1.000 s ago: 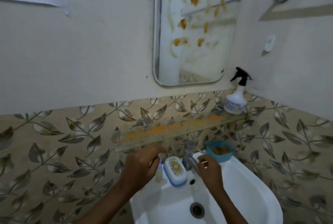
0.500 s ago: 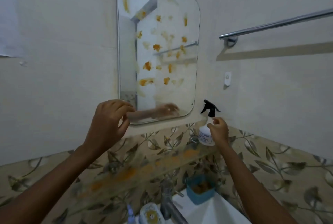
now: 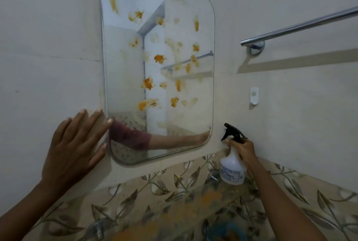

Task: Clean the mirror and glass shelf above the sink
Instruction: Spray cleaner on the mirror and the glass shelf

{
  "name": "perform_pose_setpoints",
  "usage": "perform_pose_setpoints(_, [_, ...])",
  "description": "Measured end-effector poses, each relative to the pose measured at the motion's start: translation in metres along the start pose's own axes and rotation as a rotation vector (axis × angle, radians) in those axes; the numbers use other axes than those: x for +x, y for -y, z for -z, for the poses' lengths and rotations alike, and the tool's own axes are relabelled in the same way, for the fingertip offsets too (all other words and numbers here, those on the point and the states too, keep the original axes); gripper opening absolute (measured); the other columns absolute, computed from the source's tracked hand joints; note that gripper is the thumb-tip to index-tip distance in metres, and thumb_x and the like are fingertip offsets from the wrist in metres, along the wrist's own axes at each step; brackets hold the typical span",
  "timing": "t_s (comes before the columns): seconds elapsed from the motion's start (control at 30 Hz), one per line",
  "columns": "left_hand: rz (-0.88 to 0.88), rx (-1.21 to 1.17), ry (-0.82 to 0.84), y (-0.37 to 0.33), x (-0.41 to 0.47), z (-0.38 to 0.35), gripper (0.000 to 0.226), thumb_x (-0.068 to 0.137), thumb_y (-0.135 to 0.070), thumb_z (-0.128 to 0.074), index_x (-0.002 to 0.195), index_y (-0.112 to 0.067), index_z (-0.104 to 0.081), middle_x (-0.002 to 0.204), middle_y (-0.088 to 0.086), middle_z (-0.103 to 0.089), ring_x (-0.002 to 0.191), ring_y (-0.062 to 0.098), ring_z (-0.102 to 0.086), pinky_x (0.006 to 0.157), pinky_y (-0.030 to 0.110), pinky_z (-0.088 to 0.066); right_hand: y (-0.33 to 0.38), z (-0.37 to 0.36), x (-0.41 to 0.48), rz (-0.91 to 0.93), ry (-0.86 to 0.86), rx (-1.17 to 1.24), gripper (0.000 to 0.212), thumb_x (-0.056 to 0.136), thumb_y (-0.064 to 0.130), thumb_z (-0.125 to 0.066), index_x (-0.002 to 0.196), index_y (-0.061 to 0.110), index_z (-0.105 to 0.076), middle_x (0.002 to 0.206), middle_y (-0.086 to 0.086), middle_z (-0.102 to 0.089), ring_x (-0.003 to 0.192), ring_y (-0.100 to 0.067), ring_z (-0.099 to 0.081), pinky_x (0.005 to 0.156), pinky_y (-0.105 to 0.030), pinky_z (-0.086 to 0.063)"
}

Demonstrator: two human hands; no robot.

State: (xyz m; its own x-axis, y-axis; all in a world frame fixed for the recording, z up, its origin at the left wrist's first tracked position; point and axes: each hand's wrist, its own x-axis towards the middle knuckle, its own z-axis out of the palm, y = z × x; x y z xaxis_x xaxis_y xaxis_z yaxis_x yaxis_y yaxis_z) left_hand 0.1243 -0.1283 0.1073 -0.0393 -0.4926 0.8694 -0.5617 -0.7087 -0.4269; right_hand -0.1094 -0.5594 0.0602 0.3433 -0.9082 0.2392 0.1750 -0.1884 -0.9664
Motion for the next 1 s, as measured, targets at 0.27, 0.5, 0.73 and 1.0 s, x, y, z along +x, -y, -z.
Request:
perform_pose_setpoints(0.27, [-0.026, 0.103, -0.075, -0.002, -0.001, 0.0, 0.057, 0.093, -0.044, -0.032, 0.145, -0.022, -0.026, 0.153, 0.014, -0.027, 0.141, 0.036, -0.022, 0.109, 0.051, -0.023, 0.002, -0.016, 0.01, 0.078, 0.07, 0.127, 0.016, 0.082, 0.007, -0.068, 0.096, 0.015, -0.068, 0.07, -0.006, -0.065, 0.048, -0.006, -0.059, 0.042, -0.017, -0.047])
perform_pose_setpoints(0.5, [-0.027, 0.145, -0.122, -0.003, -0.001, 0.0, 0.057, 0.093, -0.043, -0.036, 0.145, -0.023, -0.026, 0.153, 0.011, -0.028, 0.141, 0.034, -0.023, 0.109, 0.05, -0.025, 0.02, -0.008, -0.002, 0.066, -0.005, 0.166, 0.023, 0.085, 0.014, -0.065, 0.108, 0.016, -0.065, 0.078, -0.01, -0.066, 0.059, -0.021, -0.056, 0.037, -0.016, -0.047])
perform_pose_setpoints(0.73, [-0.024, 0.115, -0.135, -0.004, 0.001, 0.0, 0.055, 0.093, -0.043, -0.037, 0.144, -0.023, -0.029, 0.152, 0.01, -0.029, 0.141, 0.033, -0.023, 0.11, 0.049, -0.025, 0.079, 0.001, -0.041, 0.234, 0.23, 0.074, 0.012, 0.09, 0.019, -0.056, 0.093, 0.022, -0.067, 0.08, 0.007, -0.076, 0.076, -0.019, -0.06, 0.063, -0.032, -0.049])
perform_pose_setpoints(1.0, [-0.038, 0.071, -0.122, -0.003, 0.001, -0.002, 0.057, 0.094, -0.045, -0.035, 0.145, -0.02, -0.028, 0.153, 0.011, -0.028, 0.141, 0.035, -0.024, 0.111, 0.05, -0.023, 0.13, -0.028, -0.133, 0.277, 0.494, 0.05, 0.021, 0.084, 0.014, -0.058, 0.1, 0.004, -0.066, 0.099, -0.023, -0.069, 0.098, -0.03, -0.069, 0.073, -0.041, -0.061])
